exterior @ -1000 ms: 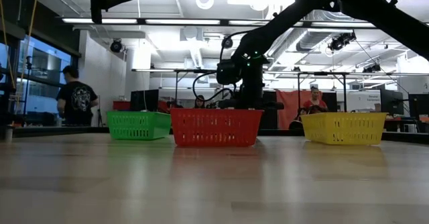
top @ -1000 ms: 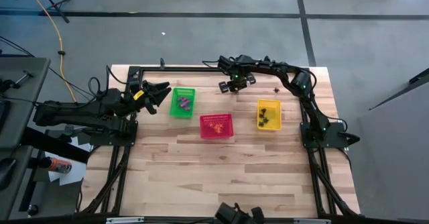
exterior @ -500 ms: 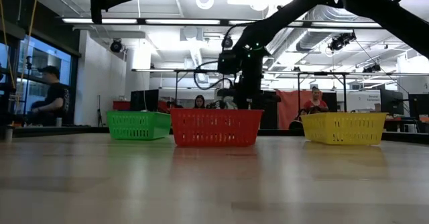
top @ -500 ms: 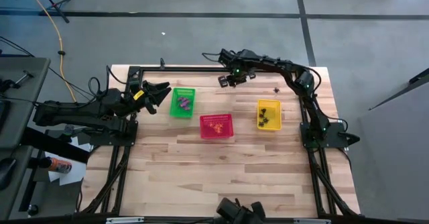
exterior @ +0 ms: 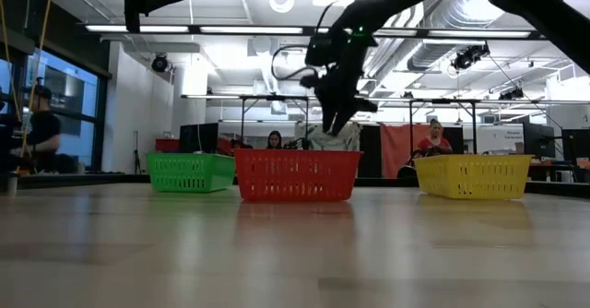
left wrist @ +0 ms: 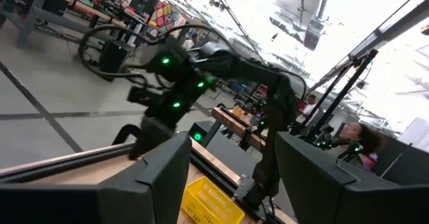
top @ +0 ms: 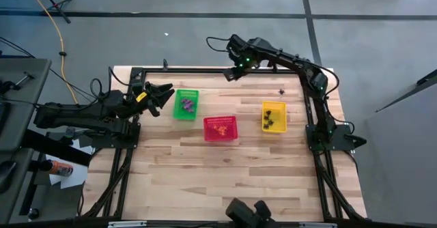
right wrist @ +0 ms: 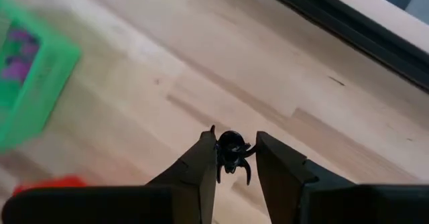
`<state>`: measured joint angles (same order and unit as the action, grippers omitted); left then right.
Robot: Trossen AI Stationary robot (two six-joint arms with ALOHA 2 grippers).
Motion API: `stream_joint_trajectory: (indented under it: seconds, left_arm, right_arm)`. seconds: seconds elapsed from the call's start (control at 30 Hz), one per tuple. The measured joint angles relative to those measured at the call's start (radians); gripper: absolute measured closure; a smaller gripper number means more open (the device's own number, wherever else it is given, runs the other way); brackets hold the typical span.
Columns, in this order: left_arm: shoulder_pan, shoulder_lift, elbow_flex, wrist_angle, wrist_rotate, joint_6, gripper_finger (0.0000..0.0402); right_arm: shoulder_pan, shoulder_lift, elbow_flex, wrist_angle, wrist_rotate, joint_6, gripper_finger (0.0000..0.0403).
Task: Sort Halloween decoration
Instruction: Put the black spider toy into the yellow bin
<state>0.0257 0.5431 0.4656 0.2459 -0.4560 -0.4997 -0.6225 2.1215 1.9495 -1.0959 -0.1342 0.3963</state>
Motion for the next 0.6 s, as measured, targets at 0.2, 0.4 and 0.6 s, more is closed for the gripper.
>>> stream_joint_trajectory:
  seconds: [0.2,0.4,0.6]
  left_arm:
    - [0.0,0.0,0.0,-0.004,-0.015,0.021,0.0195]
    - [0.0,0.0,0.0,-0.018,-0.029,-0.081,0.0195]
    - [0.0,0.0,0.0,-0.023,-0.028,-0.169,0.0195]
  right_arm:
    - [-0.003,-0.089,0.0,-0.083,-0.02,-0.166,0.0311]
    - [-0.004,-0.174,0.0,-0.166,-0.026,-0.292,0.0311]
    - [0.019,-0.247,0.0,-0.302,-0.033,-0.323,0.0311]
